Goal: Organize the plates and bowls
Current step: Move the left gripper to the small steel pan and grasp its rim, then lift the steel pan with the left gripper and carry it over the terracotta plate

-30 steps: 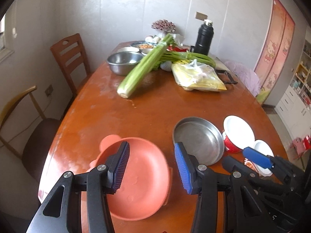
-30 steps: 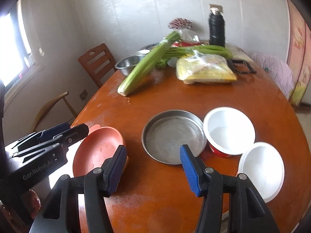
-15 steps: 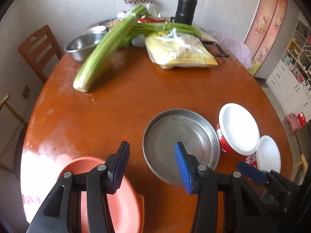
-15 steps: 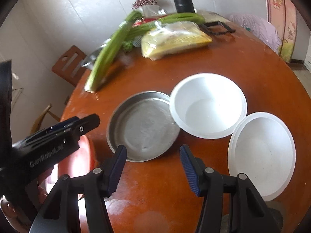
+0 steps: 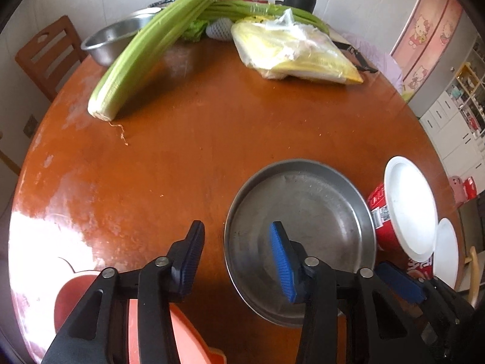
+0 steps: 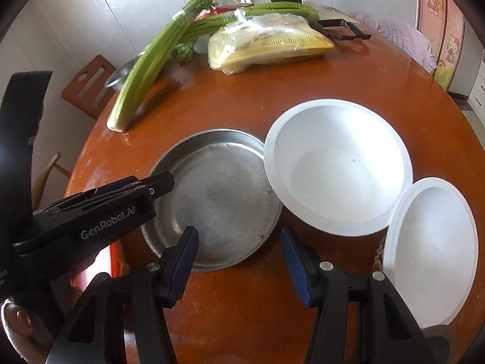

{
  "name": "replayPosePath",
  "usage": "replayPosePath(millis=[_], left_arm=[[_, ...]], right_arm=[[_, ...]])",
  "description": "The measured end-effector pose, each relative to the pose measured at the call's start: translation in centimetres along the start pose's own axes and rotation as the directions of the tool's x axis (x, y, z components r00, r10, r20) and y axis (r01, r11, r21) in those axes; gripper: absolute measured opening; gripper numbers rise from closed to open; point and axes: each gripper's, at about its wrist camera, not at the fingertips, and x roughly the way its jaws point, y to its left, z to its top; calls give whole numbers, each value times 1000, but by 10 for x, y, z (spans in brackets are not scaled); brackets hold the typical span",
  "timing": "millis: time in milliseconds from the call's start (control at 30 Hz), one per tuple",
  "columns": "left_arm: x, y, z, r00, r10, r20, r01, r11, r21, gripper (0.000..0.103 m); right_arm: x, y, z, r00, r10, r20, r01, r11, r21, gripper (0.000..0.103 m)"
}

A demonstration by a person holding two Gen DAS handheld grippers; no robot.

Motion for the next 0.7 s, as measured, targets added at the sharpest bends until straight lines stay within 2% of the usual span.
replayPosePath(millis=[33,100,167,433,700], left_arm=[[4,0,0,1000,-7,-14,7,1000,-1,39],[11,-1,-1,999,-17,-37,17,1000,-1,25],[13,-3,-1,1000,-2,-27,2,1000,13,23],[13,-4,-3,1000,8,-22,-8,1000,14,22],[-17,2,-11,999,18,39,-18,1000,9,22]], right_arm=[[3,-1,0,1000,-3,-5,3,1000,4,56],[9,-2,1,1000,-9,-20,9,1000,8,56],[15,-3,2,999,-9,-35,10,1000,11,54],[20,5,3,999,-32,-12,32,999,-38,52],[11,11,-2,1000,27,-12,-28,999,-47,52]])
